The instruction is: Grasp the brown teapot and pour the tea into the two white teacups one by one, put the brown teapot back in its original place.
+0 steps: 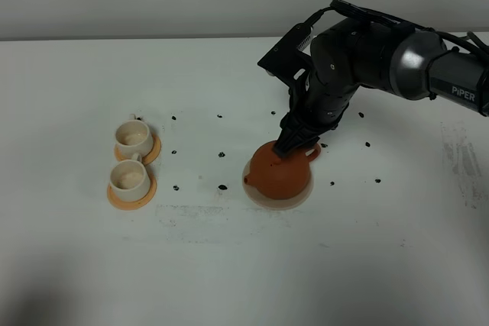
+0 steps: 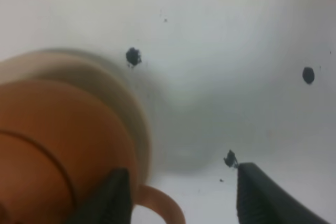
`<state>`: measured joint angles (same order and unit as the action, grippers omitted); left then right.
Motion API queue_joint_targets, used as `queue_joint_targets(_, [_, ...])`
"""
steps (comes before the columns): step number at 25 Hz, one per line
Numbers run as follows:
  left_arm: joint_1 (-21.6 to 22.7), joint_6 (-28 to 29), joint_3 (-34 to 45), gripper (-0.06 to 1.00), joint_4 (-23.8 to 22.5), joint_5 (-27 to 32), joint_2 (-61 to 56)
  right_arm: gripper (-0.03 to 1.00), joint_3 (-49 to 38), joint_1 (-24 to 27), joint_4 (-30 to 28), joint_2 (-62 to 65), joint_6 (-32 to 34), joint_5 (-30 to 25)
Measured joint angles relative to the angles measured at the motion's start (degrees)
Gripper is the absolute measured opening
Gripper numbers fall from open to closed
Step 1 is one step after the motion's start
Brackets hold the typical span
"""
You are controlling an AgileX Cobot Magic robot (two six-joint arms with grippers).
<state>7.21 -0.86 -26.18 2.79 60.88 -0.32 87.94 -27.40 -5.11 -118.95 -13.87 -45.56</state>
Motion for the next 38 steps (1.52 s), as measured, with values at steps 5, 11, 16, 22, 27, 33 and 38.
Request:
queue_joint_targets(5, [0.0, 0.0, 0.0, 0.11, 0.0, 0.0, 0.0, 0.44, -0.2, 0.6, 0.4, 0.0, 0.0, 0.1])
queue_joint_targets(11, [0.0, 0.0, 0.0, 0.11, 0.0, 0.0, 0.0, 0.44, -0.2, 1.1, 0.6, 0.0, 0.4, -1.9])
queue_joint_targets(16, [0.0, 0.0, 0.0, 0.11, 0.0, 0.0, 0.0, 0.44, -0.2, 1.1, 0.6, 0.0, 0.4, -2.5])
queue_joint_targets(22, [0.0, 0.1, 0.0, 0.11, 0.0, 0.0, 0.0, 0.44, -0.2, 1.2, 1.4, 0.1, 0.5, -4.5])
queue_joint_targets(27, [0.0, 0.1, 0.0, 0.11, 0.0, 0.0, 0.0, 0.44, -0.2, 1.2, 2.8, 0.6, 0.5, -5.6])
queue_joint_targets(33, [0.0, 0.1, 0.0, 0.11, 0.0, 0.0, 0.0, 0.44, -0.2, 1.2, 3.0, 0.6, 0.5, -4.8])
queue_joint_targets(38, [0.0, 0.1, 0.0, 0.11, 0.0, 0.0, 0.0, 0.44, -0.2, 1.2, 2.4, 0.6, 0.5, -3.0])
